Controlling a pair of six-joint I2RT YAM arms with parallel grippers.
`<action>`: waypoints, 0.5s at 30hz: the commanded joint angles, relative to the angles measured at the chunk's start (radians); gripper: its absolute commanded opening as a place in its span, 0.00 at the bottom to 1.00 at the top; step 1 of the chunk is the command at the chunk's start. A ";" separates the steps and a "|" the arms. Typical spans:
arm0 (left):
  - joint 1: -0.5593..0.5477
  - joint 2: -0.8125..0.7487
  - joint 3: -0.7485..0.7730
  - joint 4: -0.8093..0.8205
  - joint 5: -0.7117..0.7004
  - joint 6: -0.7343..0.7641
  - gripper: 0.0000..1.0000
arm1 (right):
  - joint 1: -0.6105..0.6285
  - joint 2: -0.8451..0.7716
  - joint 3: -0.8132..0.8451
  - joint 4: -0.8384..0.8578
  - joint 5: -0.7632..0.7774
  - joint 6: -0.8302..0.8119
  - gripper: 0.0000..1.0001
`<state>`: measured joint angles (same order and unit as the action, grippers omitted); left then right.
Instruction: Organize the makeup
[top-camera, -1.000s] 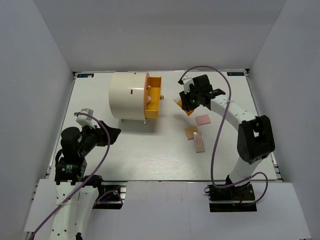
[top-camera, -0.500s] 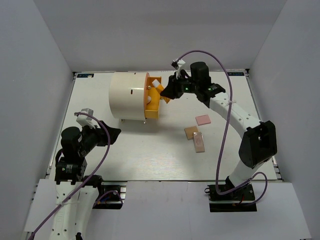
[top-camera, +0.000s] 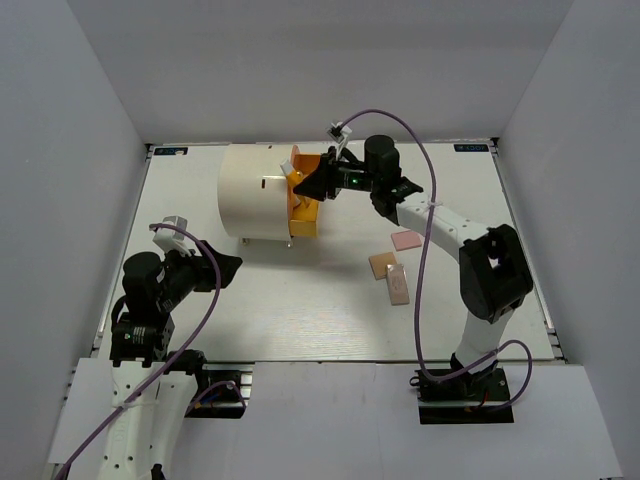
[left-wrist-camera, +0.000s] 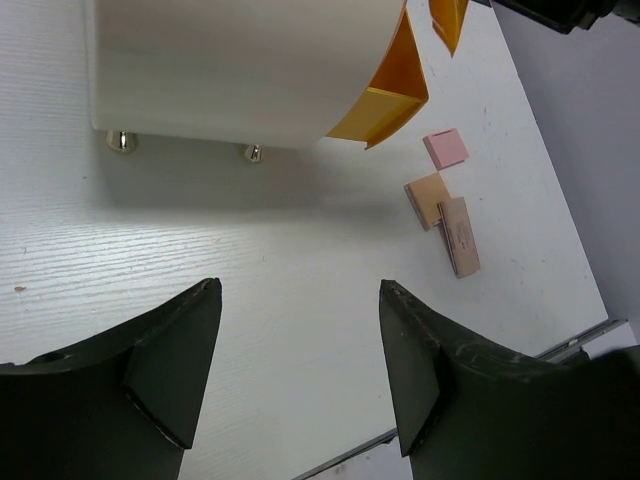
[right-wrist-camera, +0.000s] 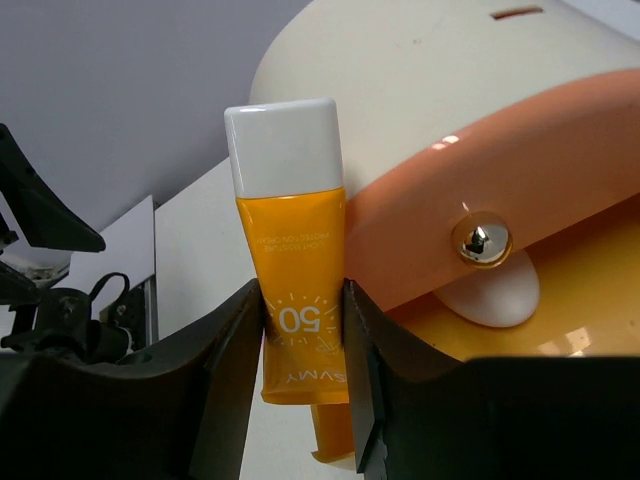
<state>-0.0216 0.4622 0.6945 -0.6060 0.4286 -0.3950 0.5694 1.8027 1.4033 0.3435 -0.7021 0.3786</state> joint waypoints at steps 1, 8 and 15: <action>0.005 0.004 -0.006 0.008 -0.008 -0.007 0.74 | -0.003 0.007 -0.018 0.150 -0.027 0.063 0.42; 0.005 0.007 -0.004 0.008 -0.011 -0.005 0.74 | -0.003 0.033 -0.018 0.174 -0.013 0.060 0.56; 0.005 0.007 -0.004 0.005 -0.014 -0.008 0.74 | -0.009 0.053 0.006 0.134 -0.007 0.014 0.75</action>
<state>-0.0216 0.4690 0.6945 -0.6064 0.4259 -0.4011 0.5648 1.8530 1.3762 0.4450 -0.7097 0.4221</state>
